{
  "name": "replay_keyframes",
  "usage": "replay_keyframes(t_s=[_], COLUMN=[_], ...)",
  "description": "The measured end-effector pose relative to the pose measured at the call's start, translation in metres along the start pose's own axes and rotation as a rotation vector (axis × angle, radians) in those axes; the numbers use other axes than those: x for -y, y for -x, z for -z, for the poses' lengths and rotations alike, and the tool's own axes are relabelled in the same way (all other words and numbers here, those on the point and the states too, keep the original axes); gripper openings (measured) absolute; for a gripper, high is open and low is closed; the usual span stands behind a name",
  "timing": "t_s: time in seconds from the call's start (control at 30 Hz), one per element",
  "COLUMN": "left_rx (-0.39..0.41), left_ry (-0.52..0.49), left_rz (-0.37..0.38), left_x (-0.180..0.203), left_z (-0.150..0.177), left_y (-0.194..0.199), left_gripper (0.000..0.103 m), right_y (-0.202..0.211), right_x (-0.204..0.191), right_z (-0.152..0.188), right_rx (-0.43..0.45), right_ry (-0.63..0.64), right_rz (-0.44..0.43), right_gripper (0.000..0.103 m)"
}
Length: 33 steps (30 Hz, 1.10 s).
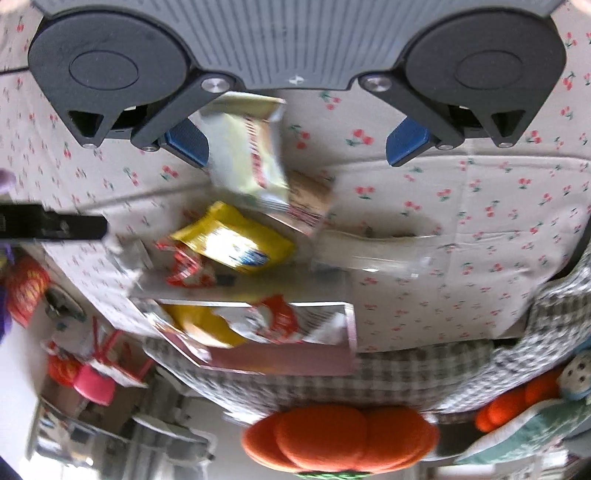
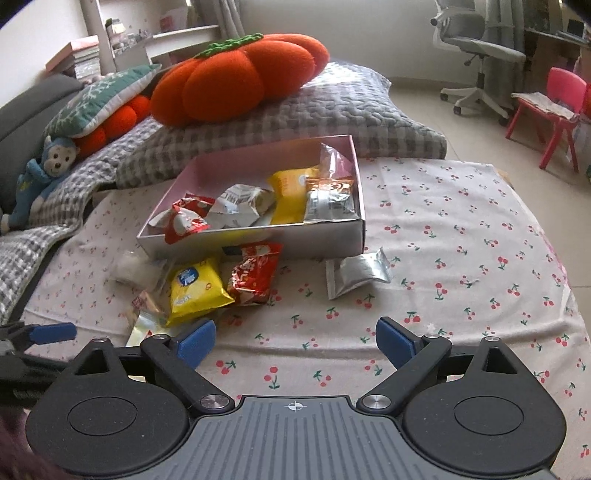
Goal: Organize snacks
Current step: 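Withdraw both tools and grasp white cake packet with left tool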
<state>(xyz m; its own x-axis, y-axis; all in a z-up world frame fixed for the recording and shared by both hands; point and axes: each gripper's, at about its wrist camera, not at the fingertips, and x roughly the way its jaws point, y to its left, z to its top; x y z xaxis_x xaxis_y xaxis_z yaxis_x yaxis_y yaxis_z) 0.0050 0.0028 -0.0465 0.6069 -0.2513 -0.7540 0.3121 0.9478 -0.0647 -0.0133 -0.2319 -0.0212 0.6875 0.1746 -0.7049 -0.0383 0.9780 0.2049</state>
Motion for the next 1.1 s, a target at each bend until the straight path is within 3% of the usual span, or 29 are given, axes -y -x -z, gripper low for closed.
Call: replay_keyframes(t_s=[0.3, 0.67, 0.8, 1.1], left_rx=[-0.051, -0.075, -0.068, -0.061], left_ry=[-0.097, -0.071, -0.060, -0.024], left_rz=[0.011, 0.046, 0.045, 0.056], left_x=[0.027, 0.021, 0.013, -0.004], left_z=[0.004, 0.006, 0.007, 0.009], left_y=[-0.021, -0.020, -0.015, -0.007], left_gripper=[0.099, 0.070, 0.049, 0.044], right_y=[-0.004, -0.013, -0.018, -0.025], right_x=[-0.006, -0.021, -0.031, -0.056], right_z=[-0.003, -0.010, -0.012, -0.020], right_rx=[-0.003, -0.001, -0.002, 0.007], right_ry=[-0.005, 0.048, 0.081, 0.115], right_rz=[-0.009, -0.016, -0.023, -0.095], right_gripper=[0.095, 0.095, 0.095, 0.095])
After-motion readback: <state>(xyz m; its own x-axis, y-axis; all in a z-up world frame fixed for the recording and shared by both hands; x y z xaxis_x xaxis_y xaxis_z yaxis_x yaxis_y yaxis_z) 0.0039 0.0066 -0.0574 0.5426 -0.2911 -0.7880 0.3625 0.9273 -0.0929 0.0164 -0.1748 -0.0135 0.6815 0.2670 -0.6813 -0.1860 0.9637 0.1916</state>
